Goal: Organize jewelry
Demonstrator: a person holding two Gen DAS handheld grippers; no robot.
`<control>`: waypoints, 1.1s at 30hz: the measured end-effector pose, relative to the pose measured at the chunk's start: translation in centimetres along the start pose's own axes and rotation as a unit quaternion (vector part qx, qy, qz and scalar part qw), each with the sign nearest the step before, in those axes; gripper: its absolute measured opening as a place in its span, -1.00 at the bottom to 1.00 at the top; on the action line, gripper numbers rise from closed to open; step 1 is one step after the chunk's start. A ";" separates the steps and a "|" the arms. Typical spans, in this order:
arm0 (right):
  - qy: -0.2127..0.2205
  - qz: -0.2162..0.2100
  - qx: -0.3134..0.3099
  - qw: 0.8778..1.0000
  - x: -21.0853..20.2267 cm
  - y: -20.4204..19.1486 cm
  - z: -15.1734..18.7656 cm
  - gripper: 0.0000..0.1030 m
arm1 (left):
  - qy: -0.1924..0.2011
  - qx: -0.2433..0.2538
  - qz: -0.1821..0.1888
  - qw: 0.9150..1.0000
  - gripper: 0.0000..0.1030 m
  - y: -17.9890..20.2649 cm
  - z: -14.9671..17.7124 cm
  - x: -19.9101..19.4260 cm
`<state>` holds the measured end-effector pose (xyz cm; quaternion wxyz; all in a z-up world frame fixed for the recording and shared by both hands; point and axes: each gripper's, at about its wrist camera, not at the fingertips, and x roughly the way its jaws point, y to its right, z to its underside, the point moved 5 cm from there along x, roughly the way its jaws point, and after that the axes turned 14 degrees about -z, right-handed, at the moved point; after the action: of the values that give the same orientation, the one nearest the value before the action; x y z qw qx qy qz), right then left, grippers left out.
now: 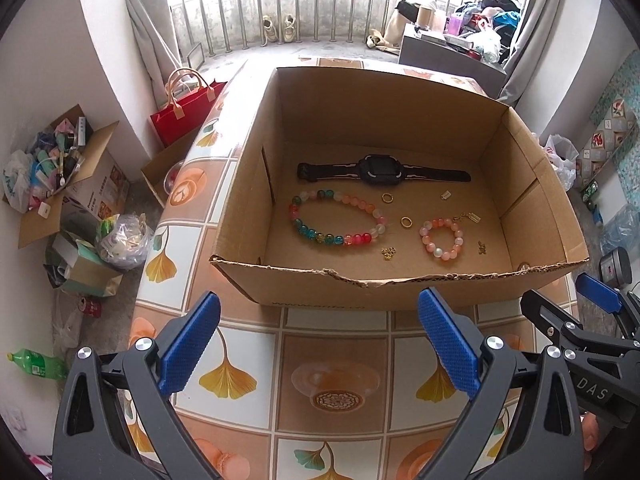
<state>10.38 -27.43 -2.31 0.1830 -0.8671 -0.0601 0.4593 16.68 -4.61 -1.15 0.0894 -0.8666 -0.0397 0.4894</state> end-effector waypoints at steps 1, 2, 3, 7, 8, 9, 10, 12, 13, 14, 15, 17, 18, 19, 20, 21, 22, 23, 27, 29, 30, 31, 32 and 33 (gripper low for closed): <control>0.000 0.000 0.000 1.000 0.0 0.0 0.0 0.76 | 0.000 0.000 0.000 1.000 0.87 0.0 0.0 0.0; 0.000 0.000 -0.001 1.000 0.0 0.0 0.0 0.76 | 0.001 0.000 0.000 1.000 0.87 0.0 0.0 0.0; 0.000 0.000 -0.001 1.000 0.0 0.0 0.0 0.76 | 0.001 0.001 0.000 1.000 0.87 0.1 0.0 -0.1; 0.000 0.000 0.000 1.000 -0.1 0.1 0.0 0.76 | 0.002 0.002 0.000 1.000 0.87 0.2 0.0 -0.2; 0.000 0.000 -0.001 1.000 -0.1 0.1 0.0 0.76 | 0.002 0.002 0.000 1.000 0.87 0.2 0.0 -0.2; 0.000 0.000 -0.001 1.000 -0.1 0.1 0.0 0.76 | 0.002 0.002 0.000 1.000 0.87 0.2 0.0 -0.2; 0.000 0.000 -0.001 1.000 -0.1 0.1 0.0 0.76 | 0.002 0.002 0.001 1.000 0.87 0.2 0.0 -0.3; 0.000 0.000 -0.001 1.000 0.0 0.1 0.0 0.76 | 0.002 0.002 0.000 1.000 0.87 0.2 0.0 -0.2; 0.000 0.000 0.000 1.000 0.0 0.1 0.0 0.76 | 0.002 0.002 0.000 1.000 0.87 0.2 0.0 -0.3; 0.000 -0.001 0.000 1.000 -0.1 0.1 0.0 0.76 | 0.001 0.003 0.000 1.000 0.87 0.2 0.0 -0.3; 0.000 -0.001 0.000 1.000 -0.1 0.1 0.0 0.76 | 0.002 0.002 0.000 1.000 0.87 0.2 0.0 -0.3; 0.000 0.000 -0.001 1.000 -0.1 0.1 0.0 0.76 | 0.002 0.002 0.000 1.000 0.87 0.2 0.0 -0.3; 0.000 0.000 -0.001 1.000 -0.1 0.1 0.0 0.76 | 0.002 0.002 0.000 1.000 0.87 0.2 0.0 -0.3; 0.000 0.000 -0.001 1.000 -0.1 0.1 0.0 0.76 | 0.002 0.001 0.001 1.000 0.87 0.2 0.0 -0.3; 0.000 0.000 -0.001 1.000 -0.1 0.1 0.0 0.76 | 0.002 0.002 0.000 1.000 0.87 0.2 0.0 -0.3; 0.001 0.000 0.000 1.000 -0.1 0.1 0.0 0.76 | 0.002 0.001 0.000 1.000 0.87 0.2 0.0 -0.3; 0.001 0.000 0.000 1.000 -0.1 0.1 0.0 0.76 | 0.002 0.002 0.000 1.000 0.87 0.2 0.0 -0.3; 0.001 0.000 0.000 1.000 -0.1 0.1 0.0 0.76 | 0.002 0.001 0.000 1.000 0.87 0.2 0.1 -0.3; 0.001 0.000 -0.001 1.000 -0.1 0.1 0.0 0.76 | 0.002 0.002 0.000 1.000 0.87 0.2 0.0 -0.3; 0.000 0.000 0.000 1.000 -0.1 0.1 0.0 0.76 | 0.003 0.002 0.000 1.000 0.87 0.2 0.0 -0.4; 0.000 0.000 0.000 1.000 -0.1 0.1 0.0 0.76 | 0.003 0.002 0.000 1.000 0.87 0.2 0.0 -0.4; 0.000 0.000 0.001 1.000 -0.2 0.1 0.0 0.76 | 0.003 0.002 0.000 1.000 0.87 0.2 0.0 -0.4; 0.000 0.000 0.001 1.000 -0.2 0.1 0.1 0.76 | 0.004 0.002 0.000 1.000 0.87 0.2 0.0 -0.4; 0.001 0.001 0.001 1.000 -0.2 0.1 0.1 0.76 | 0.004 0.003 0.000 1.000 0.87 0.2 0.0 -0.5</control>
<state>10.17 -27.56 -2.22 0.1834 -0.8674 -0.0588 0.4589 16.48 -4.85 -0.77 0.0917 -0.8681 -0.0379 0.4863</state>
